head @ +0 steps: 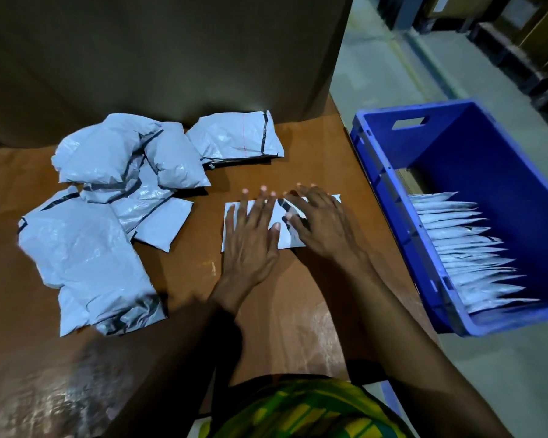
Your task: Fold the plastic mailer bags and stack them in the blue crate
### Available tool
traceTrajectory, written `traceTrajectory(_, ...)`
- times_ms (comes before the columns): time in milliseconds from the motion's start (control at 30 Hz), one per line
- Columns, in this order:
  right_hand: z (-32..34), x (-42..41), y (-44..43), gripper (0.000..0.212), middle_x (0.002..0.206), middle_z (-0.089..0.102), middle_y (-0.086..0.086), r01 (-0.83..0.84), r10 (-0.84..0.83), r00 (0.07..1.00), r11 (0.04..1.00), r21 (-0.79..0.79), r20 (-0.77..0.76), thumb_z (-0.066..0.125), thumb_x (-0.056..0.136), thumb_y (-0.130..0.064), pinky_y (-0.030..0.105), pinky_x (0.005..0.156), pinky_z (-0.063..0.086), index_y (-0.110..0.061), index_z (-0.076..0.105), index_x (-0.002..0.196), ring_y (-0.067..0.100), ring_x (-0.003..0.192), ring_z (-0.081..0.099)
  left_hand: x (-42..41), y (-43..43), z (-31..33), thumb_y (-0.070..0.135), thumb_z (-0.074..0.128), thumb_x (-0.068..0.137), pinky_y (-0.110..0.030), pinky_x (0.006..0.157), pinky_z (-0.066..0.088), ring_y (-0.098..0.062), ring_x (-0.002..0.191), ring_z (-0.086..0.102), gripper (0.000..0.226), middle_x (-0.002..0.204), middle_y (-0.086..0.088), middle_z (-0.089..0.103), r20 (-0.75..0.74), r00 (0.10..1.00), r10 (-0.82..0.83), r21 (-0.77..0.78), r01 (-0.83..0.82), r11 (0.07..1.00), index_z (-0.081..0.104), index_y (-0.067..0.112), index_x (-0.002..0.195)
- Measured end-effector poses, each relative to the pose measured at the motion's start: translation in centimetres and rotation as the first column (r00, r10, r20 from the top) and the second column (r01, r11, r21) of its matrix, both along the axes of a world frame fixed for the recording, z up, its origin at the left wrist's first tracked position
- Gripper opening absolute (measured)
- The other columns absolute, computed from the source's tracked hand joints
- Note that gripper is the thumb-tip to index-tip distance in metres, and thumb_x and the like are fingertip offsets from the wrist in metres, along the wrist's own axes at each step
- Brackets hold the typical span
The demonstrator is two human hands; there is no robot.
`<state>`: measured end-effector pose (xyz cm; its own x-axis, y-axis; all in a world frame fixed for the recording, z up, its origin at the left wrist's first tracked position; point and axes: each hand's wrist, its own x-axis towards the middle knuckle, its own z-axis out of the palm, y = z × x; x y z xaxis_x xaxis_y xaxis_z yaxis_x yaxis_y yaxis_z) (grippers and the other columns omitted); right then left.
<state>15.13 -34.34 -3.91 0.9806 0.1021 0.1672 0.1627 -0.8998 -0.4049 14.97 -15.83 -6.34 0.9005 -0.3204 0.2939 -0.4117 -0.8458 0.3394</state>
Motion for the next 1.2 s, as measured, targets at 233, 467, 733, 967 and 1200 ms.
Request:
traceTrajectory(233, -2.4, -2.0, -0.6, 0.058, 0.175, 0.003, -0.008, -0.026, 0.023, 0.999, 0.992, -0.126, -0.023, 0.023, 0.110, -0.058, 0.048, 0.130, 0.005, -0.041, 0.016, 0.165, 0.014, 0.161, -0.007, 1.3, 0.6, -1.8, 0.046, 0.017, 0.110, -0.065, 0.125, 0.007, -0.039, 0.158, -0.012, 0.067, 0.174, -0.009, -0.008, -0.064, 0.998, -0.023, 0.233, 0.037, 0.972, 0.002, 0.013, 0.166)
traceTrajectory(467, -3.6, -1.6, -0.5, 0.054, 0.170, 0.028, -0.005, 0.049, -0.033, 0.996, 0.979, -0.196, 0.086, 0.032, 0.109, -0.056, 0.054, 0.127, 0.017, -0.038, 0.036, 0.160, 0.020, 0.161, 0.011, 1.7, 0.0, -2.3, 0.052, 0.011, 0.108, -0.068, 0.122, 0.009, -0.039, 0.159, -0.003, 0.066, 0.174, -0.004, 0.002, -0.092, 0.996, 0.017, 0.254, 0.007, 0.967, 0.012, 0.020, 0.167)
traceTrajectory(733, -4.0, -0.3, -0.2, 0.053, 0.170, 0.028, -0.008, 0.082, -0.077, 0.996, 0.980, -0.179, 0.032, 0.034, 0.107, -0.057, 0.055, 0.127, 0.015, -0.042, 0.039, 0.158, 0.021, 0.161, 0.012, 2.1, -0.5, -1.9, 0.053, 0.009, 0.107, -0.069, 0.122, 0.005, -0.043, 0.158, -0.009, 0.068, 0.174, -0.005, -0.002, -0.121, 0.991, 0.049, 0.255, -0.017, 0.967, 0.009, 0.021, 0.167)
traceTrajectory(967, -4.1, -0.9, -0.1, 0.056, 0.172, 0.023, -0.009, 0.079, -0.083, 0.997, 0.976, -0.202, -0.009, 0.030, 0.107, -0.060, 0.056, 0.127, 0.012, -0.041, 0.034, 0.160, 0.022, 0.162, 0.008, 1.9, -0.2, -2.2, 0.055, 0.009, 0.107, -0.067, 0.123, 0.003, -0.041, 0.158, -0.006, 0.067, 0.174, -0.005, 0.002, -0.128, 0.992, 0.022, 0.261, 0.012, 0.965, 0.013, 0.023, 0.167)
traceTrajectory(1200, -1.1, -1.1, -1.3, 0.062, 0.174, 0.007, -0.013, -0.029, 0.037, 0.987, 0.998, 0.055, -0.159, 0.035, 0.105, -0.067, 0.050, 0.129, -0.003, -0.042, 0.029, 0.162, 0.009, 0.160, -0.008, 1.6, 0.2, -0.9, 0.064, -0.003, 0.103, -0.070, 0.121, -0.003, -0.032, 0.160, -0.002, 0.075, 0.174, -0.001, 0.005, -0.190, 0.981, 0.036, 0.237, 0.010, 0.971, 0.014, 0.027, 0.166)
